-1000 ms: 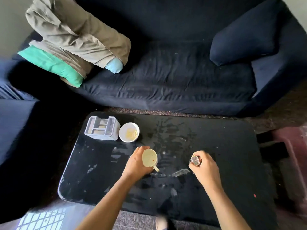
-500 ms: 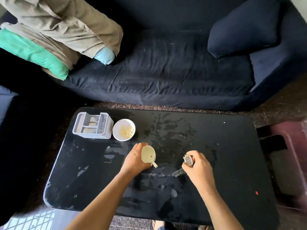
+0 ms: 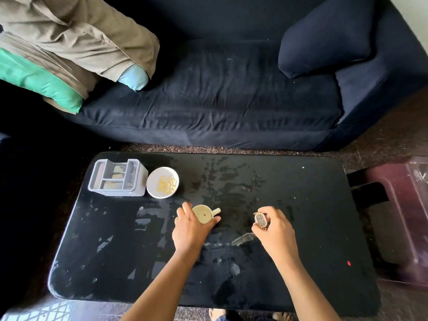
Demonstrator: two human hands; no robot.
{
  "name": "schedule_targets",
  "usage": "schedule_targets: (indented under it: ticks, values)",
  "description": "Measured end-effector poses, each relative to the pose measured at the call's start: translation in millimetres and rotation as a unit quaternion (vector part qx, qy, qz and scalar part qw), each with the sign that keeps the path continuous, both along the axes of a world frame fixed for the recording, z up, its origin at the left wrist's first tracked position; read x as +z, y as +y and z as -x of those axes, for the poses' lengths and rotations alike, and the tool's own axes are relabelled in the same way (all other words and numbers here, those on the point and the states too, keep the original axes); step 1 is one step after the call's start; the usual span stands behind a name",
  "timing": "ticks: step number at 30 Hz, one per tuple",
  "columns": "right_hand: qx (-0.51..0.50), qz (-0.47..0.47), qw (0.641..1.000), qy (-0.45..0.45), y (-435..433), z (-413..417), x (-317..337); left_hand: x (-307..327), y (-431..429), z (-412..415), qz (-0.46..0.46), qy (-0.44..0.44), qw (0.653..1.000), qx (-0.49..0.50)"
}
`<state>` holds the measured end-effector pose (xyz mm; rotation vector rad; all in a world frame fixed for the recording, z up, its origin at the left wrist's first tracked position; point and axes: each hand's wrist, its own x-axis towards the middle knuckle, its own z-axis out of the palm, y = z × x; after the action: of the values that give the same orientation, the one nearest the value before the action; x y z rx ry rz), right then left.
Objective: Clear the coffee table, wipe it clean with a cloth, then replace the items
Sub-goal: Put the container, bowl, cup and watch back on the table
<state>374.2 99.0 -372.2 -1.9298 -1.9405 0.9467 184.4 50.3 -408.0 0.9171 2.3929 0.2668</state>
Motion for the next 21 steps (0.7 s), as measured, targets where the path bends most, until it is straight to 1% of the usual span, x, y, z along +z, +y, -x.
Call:
schedule_targets:
  ticks: [2, 5, 7, 13, 16, 18, 19, 20, 21]
  values:
    - [-0.005, 0.001, 1.0, 0.0, 0.4, -2.6, -0.1, -0.5, -0.1, 1.0, 0.008, 0.015, 1.0, -0.024]
    - [-0.007, -0.001, 1.0, 0.002, 0.2, -5.2, -0.1, -4.5, 0.8, 10.2, -0.013, -0.008, 0.986, -0.166]
    - [-0.006, -0.004, 1.0, 0.003, 0.4, -5.4, -0.6, -5.3, 2.3, 16.4, 0.006, -0.032, 0.977, -0.21]
    - [0.003, 0.001, 1.0, 0.005, 4.5, -1.0, -1.7, -2.1, 7.0, 14.5, 0.01, -0.019, 0.989, -0.146]
    - [0.027, 0.02, 0.999, 0.012, 9.6, 1.0, 2.0, -0.2, 6.7, 9.8, 0.012, -0.04, 0.99, -0.137]
    - [0.055, 0.026, 0.998, 0.026, 15.3, -1.2, 5.1, 2.1, 8.9, 4.4, -0.06, -0.04, 0.98, -0.186]
    - [0.076, 0.03, 0.996, 0.04, 19.8, -3.2, 7.3, 5.3, 13.9, -0.2, -0.113, -0.047, 0.966, -0.226]
    - [0.102, 0.037, 0.992, 0.058, 24.5, -5.1, 9.9, 7.9, 21.3, -6.3, -0.154, -0.079, 0.949, -0.262]
    - [0.13, 0.046, 0.988, 0.073, 29.7, -6.7, 12.9, 11.6, 30.5, -13.6, -0.167, -0.142, 0.932, -0.288]
